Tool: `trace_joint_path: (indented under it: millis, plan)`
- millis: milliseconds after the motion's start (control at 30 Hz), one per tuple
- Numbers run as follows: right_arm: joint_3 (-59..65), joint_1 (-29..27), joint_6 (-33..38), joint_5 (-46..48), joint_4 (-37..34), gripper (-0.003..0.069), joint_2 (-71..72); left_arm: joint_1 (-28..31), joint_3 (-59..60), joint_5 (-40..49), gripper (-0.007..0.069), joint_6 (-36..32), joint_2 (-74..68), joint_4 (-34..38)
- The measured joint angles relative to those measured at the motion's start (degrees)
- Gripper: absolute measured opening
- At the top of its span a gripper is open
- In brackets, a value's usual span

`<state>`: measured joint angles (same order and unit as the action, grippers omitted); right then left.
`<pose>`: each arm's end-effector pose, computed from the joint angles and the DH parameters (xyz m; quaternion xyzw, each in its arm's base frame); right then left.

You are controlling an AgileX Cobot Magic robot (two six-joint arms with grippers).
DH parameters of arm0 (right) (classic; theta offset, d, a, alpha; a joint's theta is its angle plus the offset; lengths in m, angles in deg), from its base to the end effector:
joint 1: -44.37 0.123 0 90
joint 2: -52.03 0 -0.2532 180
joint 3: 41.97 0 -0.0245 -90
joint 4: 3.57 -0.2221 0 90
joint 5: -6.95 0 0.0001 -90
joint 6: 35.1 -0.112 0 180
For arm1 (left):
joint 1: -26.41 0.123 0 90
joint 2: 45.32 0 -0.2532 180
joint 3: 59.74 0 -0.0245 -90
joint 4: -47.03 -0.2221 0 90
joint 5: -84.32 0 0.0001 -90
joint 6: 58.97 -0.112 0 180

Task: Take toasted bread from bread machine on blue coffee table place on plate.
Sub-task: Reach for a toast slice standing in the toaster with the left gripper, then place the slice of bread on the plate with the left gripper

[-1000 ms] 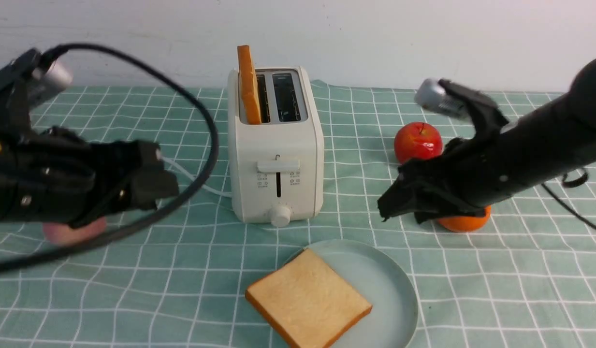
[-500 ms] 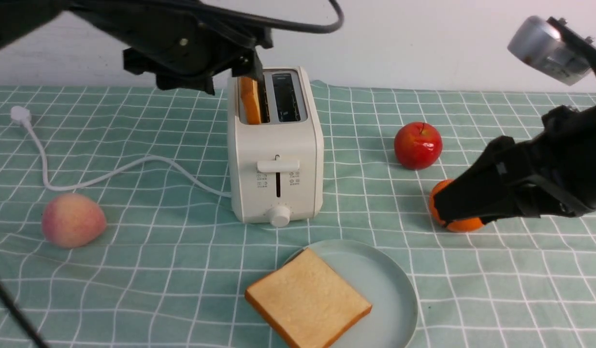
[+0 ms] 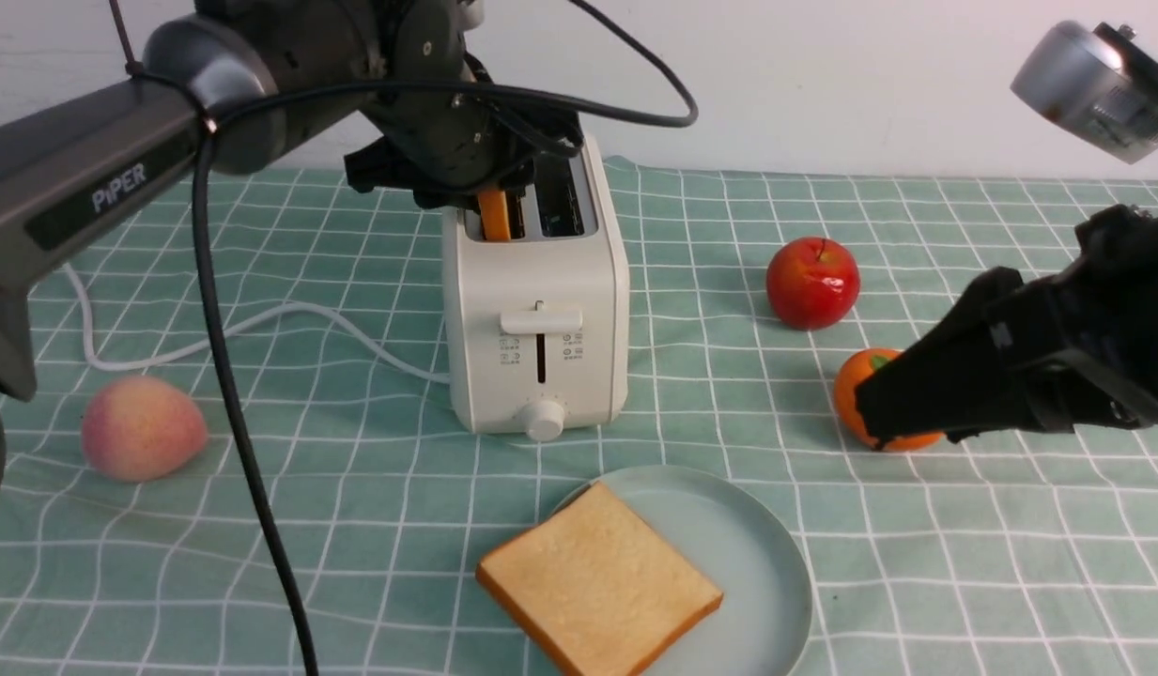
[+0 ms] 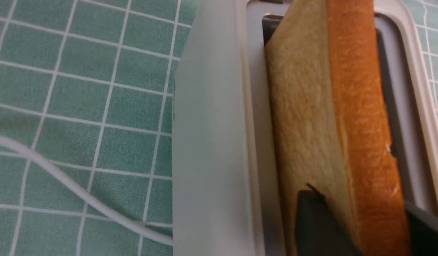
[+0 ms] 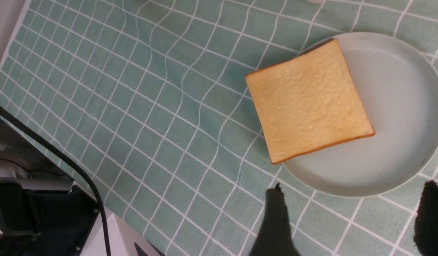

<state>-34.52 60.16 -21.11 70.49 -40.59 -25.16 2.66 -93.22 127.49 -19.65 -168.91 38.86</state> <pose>0.1951 0.1179 0.3399 -0.1782 0.8963 0.3161 0.2550 0.4105 -0.1687 0.2819 -0.0959 0.9111 -0.1512 0.3713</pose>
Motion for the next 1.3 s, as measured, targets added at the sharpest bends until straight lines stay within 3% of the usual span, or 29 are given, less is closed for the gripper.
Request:
trace_joint_path:
  millis: [67, 367, 533, 633, 667, 733, 800, 867, 1100, 1267, 1300]
  plan:
    - [0.0, 0.0, 0.0, 0.1, 0.0, 0.0495, 0.0, 0.0, 0.0, 1.4, 0.0071, -1.4, 1.1, -0.5]
    - [0.0, 0.0, 0.0, 0.3, 0.6, 0.0495, 0.0, 0.0, 0.4, 11.2, 0.0084, -16.1, 15.3, 1.4]
    - [0.0, 0.0, 0.1, -1.3, 1.7, 0.0495, 0.0, 0.0, 7.9, 17.2, 0.0084, -34.8, 27.5, 18.8]
    - [0.0, 0.0, 0.1, -3.1, 2.3, 0.0495, 0.0, 0.0, 17.4, 19.6, 0.0084, -44.7, 31.8, 34.9]
    - [0.0, 0.0, 0.1, -3.2, 2.3, 0.0495, 0.0, 0.0, 18.7, 19.6, 0.0084, -45.2, 31.9, 35.8]
    - [0.0, 0.0, 0.1, -4.0, 2.4, 0.0495, 0.0, 0.0, 27.9, 17.7, 0.0084, -50.1, 31.5, 46.6]
    - [0.0, 0.0, 0.1, -4.2, 2.4, 0.0495, 0.0, 0.0, 31.3, 16.5, 0.0084, -51.2, 30.9, 49.2]
    - [0.0, 0.0, 0.1, -4.3, 2.5, 0.0495, 0.0, 0.0, 38.9, 11.9, 0.0084, -55.0, 27.3, 56.9]
    - [0.0, 0.0, 0.1, -4.3, 2.6, 0.0495, 0.0, 0.0, 41.3, 6.9, 0.0084, -61.2, 17.7, 68.4]
    - [0.0, 0.0, 0.1, -4.3, 2.7, 0.0495, 0.0, 0.0, 41.3, 3.2, 0.0104, -59.2, 13.6, 68.2]
    - [0.0, 0.0, 0.1, -4.1, 2.7, 0.0495, 0.0, 0.0, 41.3, 0.9, 0.0148, -56.5, 12.1, 66.8]
